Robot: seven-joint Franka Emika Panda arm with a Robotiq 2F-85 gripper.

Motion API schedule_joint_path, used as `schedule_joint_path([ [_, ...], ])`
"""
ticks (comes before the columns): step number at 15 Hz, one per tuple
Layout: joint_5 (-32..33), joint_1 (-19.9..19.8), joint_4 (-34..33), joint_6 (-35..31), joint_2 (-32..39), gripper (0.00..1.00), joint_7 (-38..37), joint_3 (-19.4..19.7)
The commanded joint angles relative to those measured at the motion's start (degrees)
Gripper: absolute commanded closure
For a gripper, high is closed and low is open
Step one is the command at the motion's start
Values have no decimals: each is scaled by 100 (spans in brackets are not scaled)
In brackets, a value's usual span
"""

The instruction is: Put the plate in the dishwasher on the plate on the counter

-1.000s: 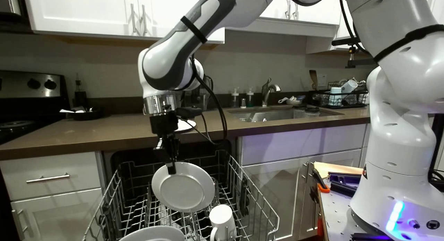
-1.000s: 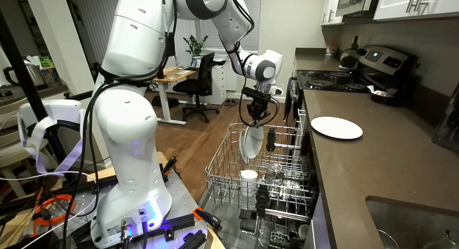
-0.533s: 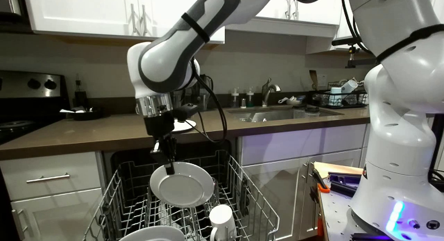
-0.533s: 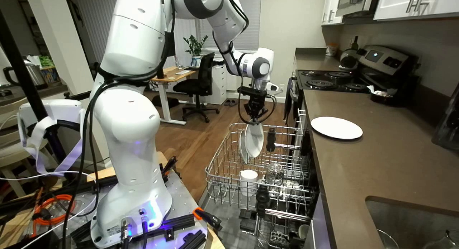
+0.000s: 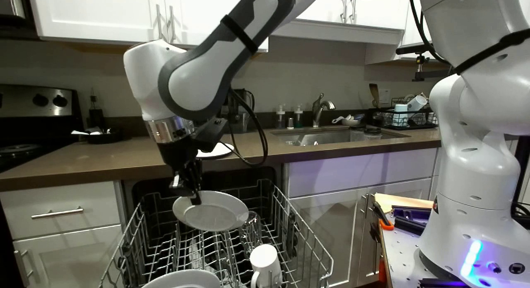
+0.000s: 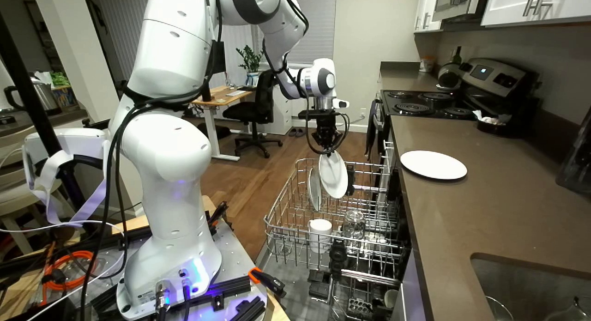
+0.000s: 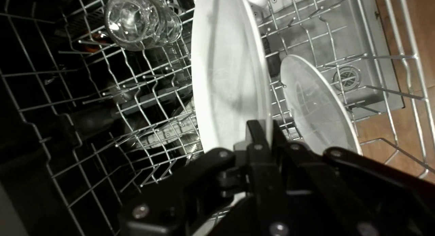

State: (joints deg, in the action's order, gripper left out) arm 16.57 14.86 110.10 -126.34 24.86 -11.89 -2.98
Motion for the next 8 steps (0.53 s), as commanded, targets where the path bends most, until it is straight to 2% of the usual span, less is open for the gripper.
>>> schedule_joint_path([
  [1,443,196,-58,56,-79,94,-509,111],
  [3,254,93,-34,15,3,95,-317,15],
  [8,247,96,-32,14,76,93,-320,12],
])
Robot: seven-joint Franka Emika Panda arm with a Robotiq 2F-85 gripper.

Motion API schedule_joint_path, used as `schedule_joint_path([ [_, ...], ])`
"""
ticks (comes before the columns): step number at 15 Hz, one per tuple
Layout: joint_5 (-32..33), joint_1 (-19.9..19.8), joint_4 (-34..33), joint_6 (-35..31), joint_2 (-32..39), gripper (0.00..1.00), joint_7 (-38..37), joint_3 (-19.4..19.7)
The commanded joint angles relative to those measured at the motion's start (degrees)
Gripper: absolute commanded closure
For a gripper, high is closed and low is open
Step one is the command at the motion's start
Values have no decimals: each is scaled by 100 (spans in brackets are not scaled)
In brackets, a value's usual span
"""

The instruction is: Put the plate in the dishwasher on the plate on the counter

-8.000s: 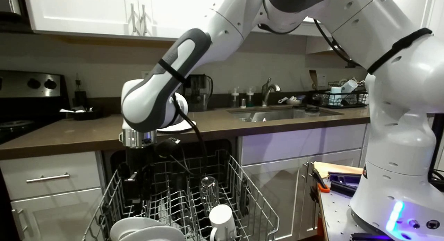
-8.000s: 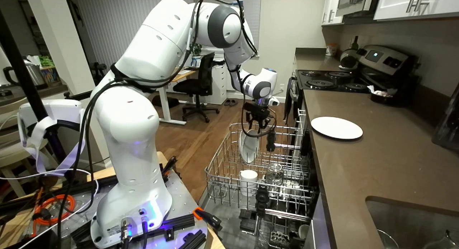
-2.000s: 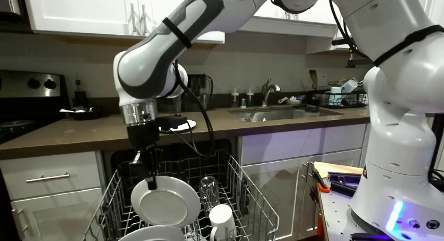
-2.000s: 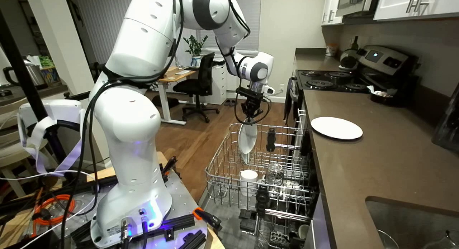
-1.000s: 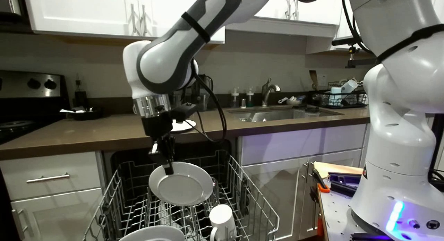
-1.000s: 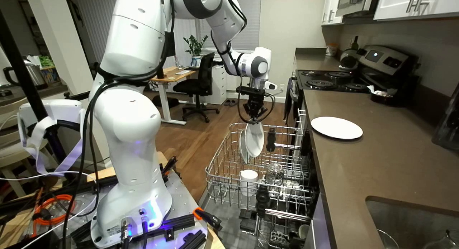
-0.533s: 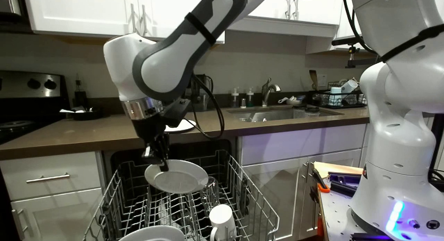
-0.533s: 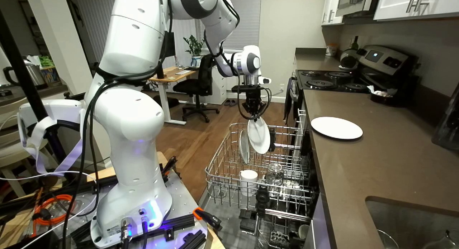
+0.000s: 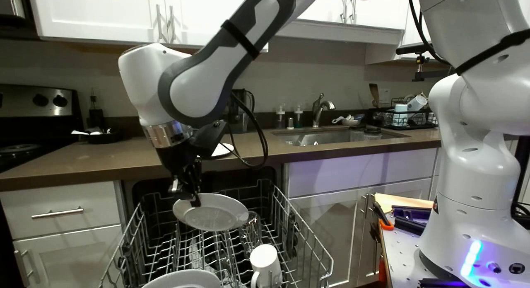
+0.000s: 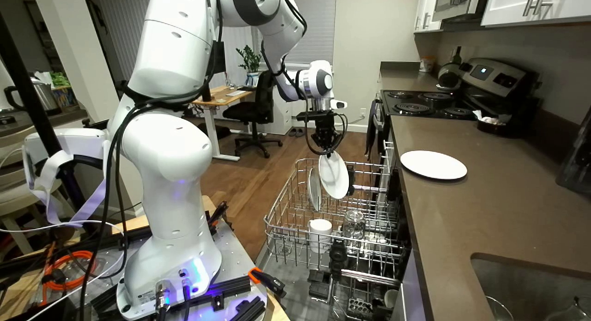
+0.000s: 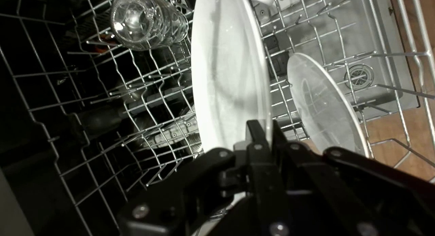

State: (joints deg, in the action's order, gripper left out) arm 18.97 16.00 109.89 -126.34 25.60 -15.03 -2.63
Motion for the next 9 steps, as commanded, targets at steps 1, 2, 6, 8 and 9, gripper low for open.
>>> schedule_joint_path([
  [1,7,-18,-12,14,3,95,-5,-23],
  [2,124,56,-36,118,-7,95,-137,26],
  [6,497,274,-99,471,-55,95,-535,150],
  [8,739,392,-132,683,-94,95,-789,191],
  [9,859,451,-163,822,-103,95,-914,205],
])
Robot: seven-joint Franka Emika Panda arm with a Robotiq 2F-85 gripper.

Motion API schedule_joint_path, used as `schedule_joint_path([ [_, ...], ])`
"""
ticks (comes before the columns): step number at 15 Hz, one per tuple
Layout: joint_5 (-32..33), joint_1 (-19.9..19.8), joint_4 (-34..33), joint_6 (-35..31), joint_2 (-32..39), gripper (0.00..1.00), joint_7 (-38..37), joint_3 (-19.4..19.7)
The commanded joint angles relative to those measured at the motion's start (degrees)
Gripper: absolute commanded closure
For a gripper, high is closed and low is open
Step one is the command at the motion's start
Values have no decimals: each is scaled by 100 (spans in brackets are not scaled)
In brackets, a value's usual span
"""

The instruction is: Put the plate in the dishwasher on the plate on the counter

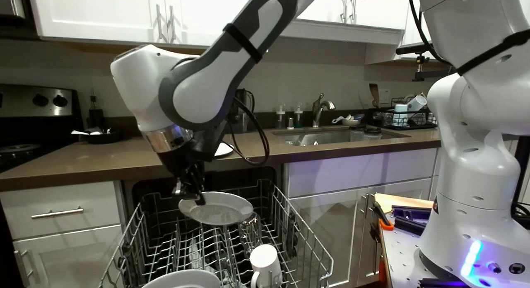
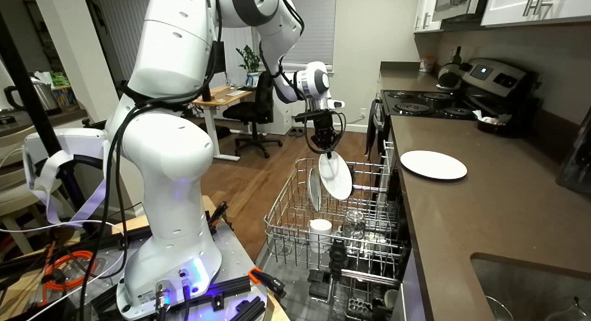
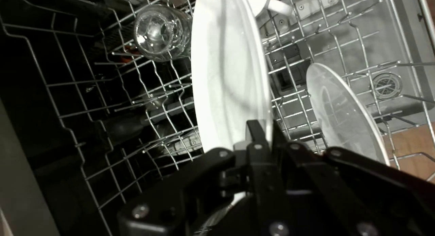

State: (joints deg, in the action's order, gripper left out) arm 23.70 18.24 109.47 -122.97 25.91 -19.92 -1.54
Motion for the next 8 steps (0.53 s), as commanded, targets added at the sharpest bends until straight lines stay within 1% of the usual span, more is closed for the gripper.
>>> schedule_joint_path([
  [1,502,283,-169,639,-147,95,-553,103],
  [5,1166,530,-429,1374,-173,95,-1128,144],
  [8,1712,600,-673,1875,-105,95,-1440,91],
])
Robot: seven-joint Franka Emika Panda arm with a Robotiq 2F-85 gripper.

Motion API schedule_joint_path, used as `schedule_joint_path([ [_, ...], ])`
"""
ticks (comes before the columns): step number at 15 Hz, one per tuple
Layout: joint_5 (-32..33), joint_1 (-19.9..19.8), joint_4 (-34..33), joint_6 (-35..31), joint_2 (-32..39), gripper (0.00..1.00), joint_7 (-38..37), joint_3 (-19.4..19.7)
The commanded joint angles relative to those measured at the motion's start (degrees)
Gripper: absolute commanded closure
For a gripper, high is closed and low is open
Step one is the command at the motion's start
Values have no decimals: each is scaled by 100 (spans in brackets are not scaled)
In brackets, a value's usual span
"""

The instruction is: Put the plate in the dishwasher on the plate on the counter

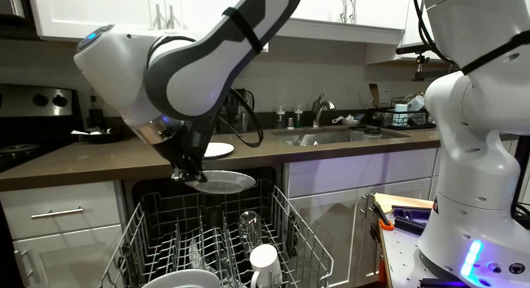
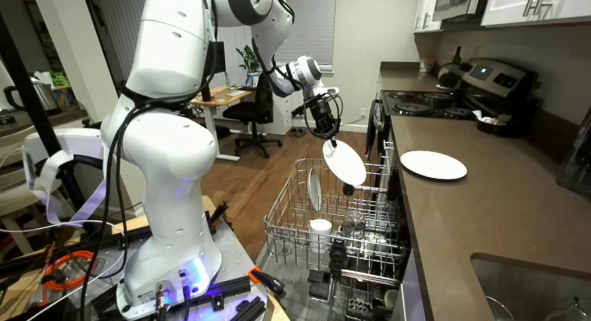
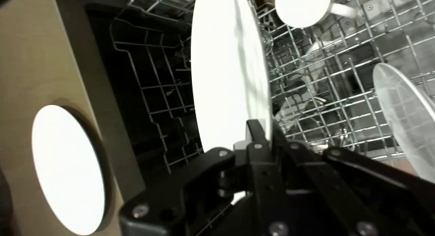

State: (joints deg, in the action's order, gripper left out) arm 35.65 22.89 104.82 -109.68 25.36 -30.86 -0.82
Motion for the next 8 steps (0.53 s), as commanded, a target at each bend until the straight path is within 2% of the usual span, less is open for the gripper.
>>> schedule_joint_path([
  [1,698,151,-287,706,-22,95,-446,0],
  [8,1607,44,-469,1424,12,95,-822,-149],
])
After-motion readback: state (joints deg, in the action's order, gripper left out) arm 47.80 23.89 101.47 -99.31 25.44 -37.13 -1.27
